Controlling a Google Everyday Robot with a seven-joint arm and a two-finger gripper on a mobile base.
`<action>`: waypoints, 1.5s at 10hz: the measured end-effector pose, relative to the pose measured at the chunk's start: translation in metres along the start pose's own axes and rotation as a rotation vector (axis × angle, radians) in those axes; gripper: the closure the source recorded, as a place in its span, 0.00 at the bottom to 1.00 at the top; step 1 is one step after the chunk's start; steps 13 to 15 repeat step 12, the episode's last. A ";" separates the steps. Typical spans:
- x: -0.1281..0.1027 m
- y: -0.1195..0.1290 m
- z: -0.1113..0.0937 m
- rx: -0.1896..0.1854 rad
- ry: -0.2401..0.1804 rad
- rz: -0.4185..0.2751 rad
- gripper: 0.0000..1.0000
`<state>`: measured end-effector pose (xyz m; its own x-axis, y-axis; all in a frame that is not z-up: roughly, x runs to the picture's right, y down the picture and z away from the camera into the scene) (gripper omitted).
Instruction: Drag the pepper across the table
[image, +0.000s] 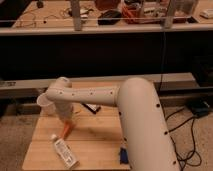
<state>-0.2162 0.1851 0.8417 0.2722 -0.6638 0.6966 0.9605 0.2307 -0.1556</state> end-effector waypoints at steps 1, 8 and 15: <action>0.003 -0.003 0.000 -0.001 0.001 0.000 1.00; 0.025 -0.019 0.003 0.008 -0.001 -0.004 1.00; 0.031 -0.017 0.004 0.075 0.006 -0.054 0.79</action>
